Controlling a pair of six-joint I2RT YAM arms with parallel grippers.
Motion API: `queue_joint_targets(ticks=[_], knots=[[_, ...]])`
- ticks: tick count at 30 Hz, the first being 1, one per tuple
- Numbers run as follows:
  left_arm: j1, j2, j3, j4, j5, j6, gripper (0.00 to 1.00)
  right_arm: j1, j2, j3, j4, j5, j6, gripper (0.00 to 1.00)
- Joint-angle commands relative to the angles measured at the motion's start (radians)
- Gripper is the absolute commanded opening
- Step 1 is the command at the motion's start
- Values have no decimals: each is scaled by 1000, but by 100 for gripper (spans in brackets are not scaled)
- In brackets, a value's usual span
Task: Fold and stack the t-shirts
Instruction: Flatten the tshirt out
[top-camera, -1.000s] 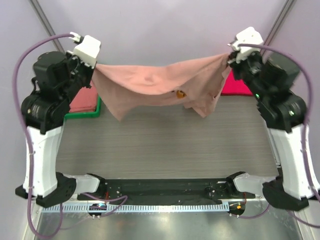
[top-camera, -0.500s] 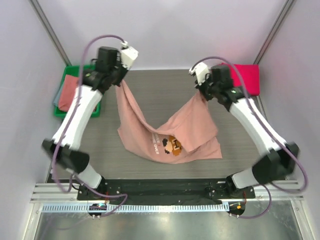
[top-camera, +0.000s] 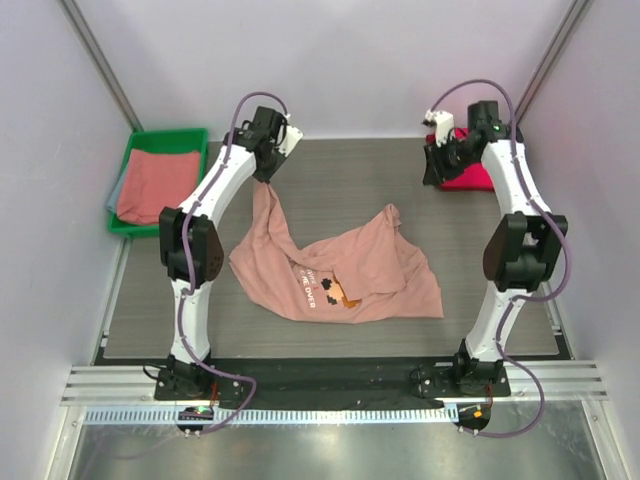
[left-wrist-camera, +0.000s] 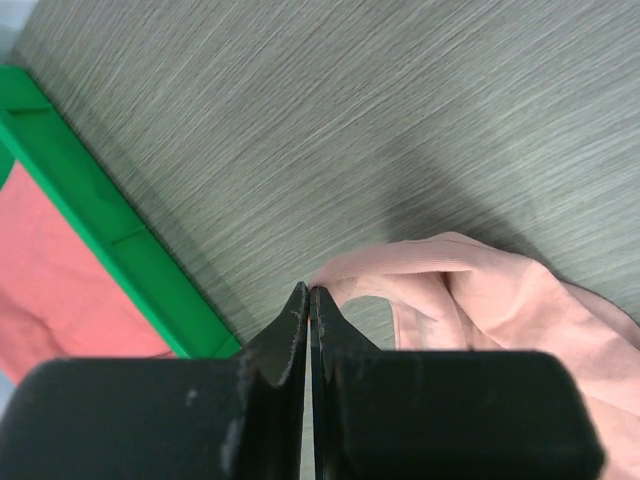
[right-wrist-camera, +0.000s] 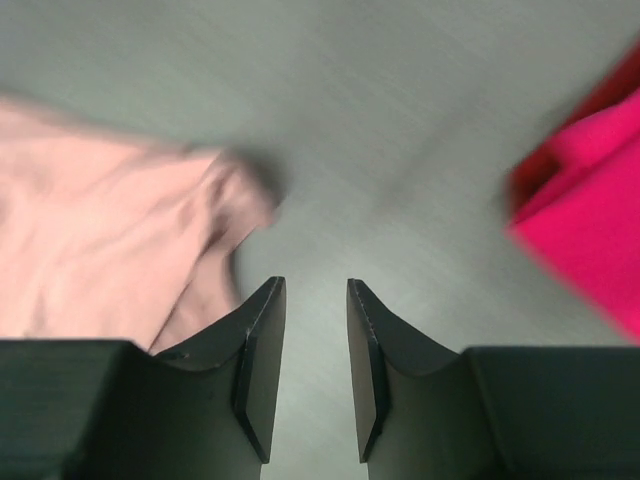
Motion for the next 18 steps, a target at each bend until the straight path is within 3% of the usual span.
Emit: queue_joint_targets(ticks=[1, 6, 14, 18], knots=[[4, -84, 15, -22, -12, -37, 0, 27, -39, -146, -441, -327, -207, 36], [6, -127, -66, -25, -14, -29, 0, 44, -184, -531, -417, -274, -346, 36], [6, -135, -117, -43, -21, -32, 0, 42, -413, -702, -138, -100, -591, 38], [6, -133, -128, -42, -25, -38, 0, 42, -483, -798, -35, -88, -868, 38]])
